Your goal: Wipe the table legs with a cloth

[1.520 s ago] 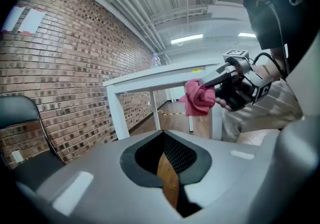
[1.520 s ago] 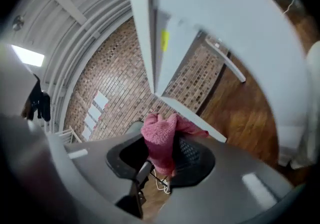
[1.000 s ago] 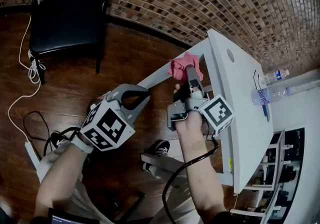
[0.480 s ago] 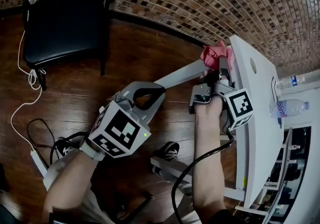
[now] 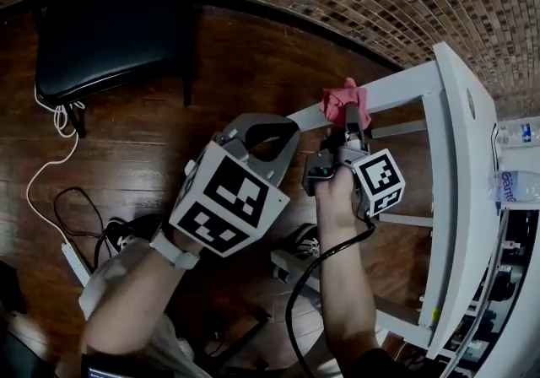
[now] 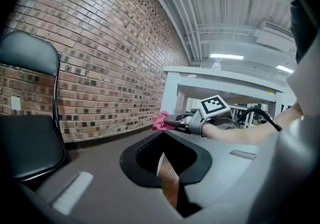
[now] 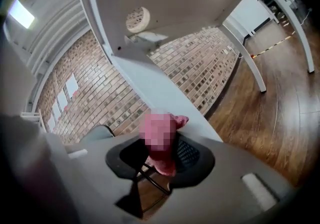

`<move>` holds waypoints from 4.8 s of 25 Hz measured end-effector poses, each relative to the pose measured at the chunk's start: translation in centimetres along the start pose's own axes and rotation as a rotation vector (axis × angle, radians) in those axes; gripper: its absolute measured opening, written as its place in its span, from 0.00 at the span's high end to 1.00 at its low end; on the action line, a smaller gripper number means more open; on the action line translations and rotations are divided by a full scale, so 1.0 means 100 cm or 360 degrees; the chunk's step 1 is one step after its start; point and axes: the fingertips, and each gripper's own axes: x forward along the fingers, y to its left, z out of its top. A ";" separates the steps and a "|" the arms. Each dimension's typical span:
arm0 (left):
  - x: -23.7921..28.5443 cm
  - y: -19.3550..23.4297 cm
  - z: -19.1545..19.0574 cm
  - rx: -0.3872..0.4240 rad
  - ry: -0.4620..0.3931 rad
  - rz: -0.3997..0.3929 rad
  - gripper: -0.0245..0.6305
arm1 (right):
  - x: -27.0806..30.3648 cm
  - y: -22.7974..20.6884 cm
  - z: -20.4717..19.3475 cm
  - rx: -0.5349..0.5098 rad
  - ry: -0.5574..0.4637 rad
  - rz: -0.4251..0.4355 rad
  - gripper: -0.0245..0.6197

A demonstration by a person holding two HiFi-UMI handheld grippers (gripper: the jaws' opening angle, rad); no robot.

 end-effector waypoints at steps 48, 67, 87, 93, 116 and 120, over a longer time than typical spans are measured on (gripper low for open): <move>0.013 -0.010 -0.078 0.0295 0.0523 -0.0091 0.96 | 0.048 -0.278 -0.242 -0.1424 0.1135 -0.0509 0.79; -0.044 -0.038 -0.005 0.0533 0.0249 -0.0123 0.96 | -0.026 0.040 0.045 -0.1302 0.0059 -0.0147 0.80; -0.057 -0.039 0.012 0.0563 0.0149 -0.0107 0.96 | -0.082 0.048 0.104 -0.0510 -0.0483 -0.0396 0.80; -0.056 -0.042 0.012 0.0580 0.0154 -0.0111 0.96 | -0.064 0.048 0.110 -0.0587 -0.0544 -0.0394 0.80; -0.019 -0.023 -0.030 0.0399 0.0275 -0.0121 0.96 | -0.010 -0.061 -0.014 -0.0959 -0.0108 -0.0385 0.80; -0.006 -0.015 -0.045 0.0337 0.0332 -0.0101 0.96 | 0.003 -0.106 -0.058 -0.0999 0.0070 -0.0421 0.80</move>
